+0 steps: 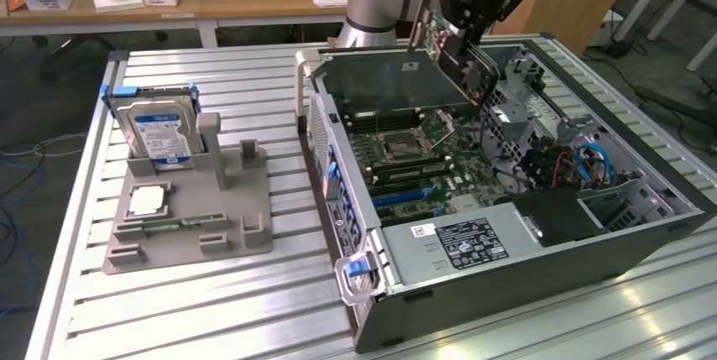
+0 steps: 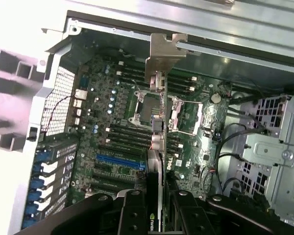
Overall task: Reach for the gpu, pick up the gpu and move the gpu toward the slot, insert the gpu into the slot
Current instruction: 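Insert the gpu into the slot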
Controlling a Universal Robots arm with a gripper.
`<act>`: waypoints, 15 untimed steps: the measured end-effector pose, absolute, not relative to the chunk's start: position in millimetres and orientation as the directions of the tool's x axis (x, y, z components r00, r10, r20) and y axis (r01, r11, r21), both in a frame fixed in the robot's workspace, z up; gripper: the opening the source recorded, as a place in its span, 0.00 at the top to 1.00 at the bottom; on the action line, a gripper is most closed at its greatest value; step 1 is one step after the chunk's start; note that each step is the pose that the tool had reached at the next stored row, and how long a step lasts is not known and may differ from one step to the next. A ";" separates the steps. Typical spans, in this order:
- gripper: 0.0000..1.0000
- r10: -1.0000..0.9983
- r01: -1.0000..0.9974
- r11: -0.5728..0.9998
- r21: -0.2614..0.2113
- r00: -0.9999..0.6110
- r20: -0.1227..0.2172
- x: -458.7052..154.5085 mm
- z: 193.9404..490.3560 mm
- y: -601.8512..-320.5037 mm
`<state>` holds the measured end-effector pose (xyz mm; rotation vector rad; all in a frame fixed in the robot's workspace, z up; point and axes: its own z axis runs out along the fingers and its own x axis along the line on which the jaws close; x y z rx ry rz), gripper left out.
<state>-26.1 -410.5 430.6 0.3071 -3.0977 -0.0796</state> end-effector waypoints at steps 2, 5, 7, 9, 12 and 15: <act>0.74 -0.230 -0.229 0.972 0.054 -0.973 0.023 -26.1 430.5 -410.5; 0.74 -0.281 -0.279 0.959 0.054 -0.959 0.023 -26.1 430.5 -410.5; 0.74 -0.315 -0.314 0.948 0.054 -0.949 0.022 -26.1 430.2 -410.5; 0.74 -0.348 -0.347 0.936 0.053 -0.937 0.023 -26.1 430.2 -410.5; 0.74 -0.396 -0.394 0.918 0.054 -0.918 0.023 -26.1 430.0 -410.5; 0.74 -0.434 -0.433 0.900 0.054 -0.900 0.023 -26.2 429.7 -410.6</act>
